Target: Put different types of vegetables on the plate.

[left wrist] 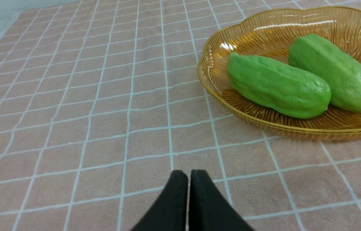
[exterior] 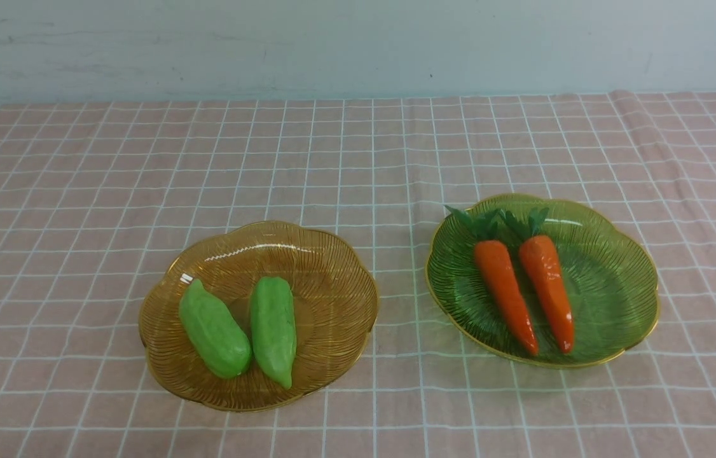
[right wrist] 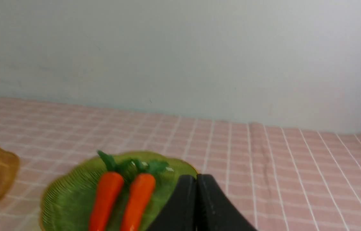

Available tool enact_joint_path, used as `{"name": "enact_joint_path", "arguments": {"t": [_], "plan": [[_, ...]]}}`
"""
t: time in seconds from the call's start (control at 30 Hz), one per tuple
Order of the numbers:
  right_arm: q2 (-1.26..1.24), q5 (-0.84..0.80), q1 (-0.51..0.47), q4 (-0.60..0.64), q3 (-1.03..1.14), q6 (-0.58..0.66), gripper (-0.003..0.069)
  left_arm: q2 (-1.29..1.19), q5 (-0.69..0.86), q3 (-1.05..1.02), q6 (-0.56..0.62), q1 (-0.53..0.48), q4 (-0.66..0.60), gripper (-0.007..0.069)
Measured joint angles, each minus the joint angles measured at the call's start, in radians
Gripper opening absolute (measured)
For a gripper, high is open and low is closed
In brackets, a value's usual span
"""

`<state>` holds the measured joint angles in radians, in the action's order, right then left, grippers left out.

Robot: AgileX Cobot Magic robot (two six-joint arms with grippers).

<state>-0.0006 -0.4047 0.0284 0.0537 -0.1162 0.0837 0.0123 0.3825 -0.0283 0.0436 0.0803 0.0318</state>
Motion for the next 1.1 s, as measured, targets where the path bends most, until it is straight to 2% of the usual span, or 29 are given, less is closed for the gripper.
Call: {"name": "enact_joint_path", "arguments": {"t": [0.2, 0.33, 1.1], "plan": [[-0.009, 0.063, -0.008, 0.012, 0.138, 0.0, -0.0015, 0.0, 0.0, 0.0, 0.0, 0.0, 0.0, -0.0003], [-0.009, 0.019, -0.008, 0.011, 0.143, 0.0, -0.0015, 0.0, 0.0, 0.0, 0.0, 0.0, 0.0, -0.0003], [-0.009, 0.017, -0.011, 0.022, 0.143, 0.0, -0.0015, 0.0, 0.0, 0.0, 0.0, 0.0, 0.0, -0.0003]]}}
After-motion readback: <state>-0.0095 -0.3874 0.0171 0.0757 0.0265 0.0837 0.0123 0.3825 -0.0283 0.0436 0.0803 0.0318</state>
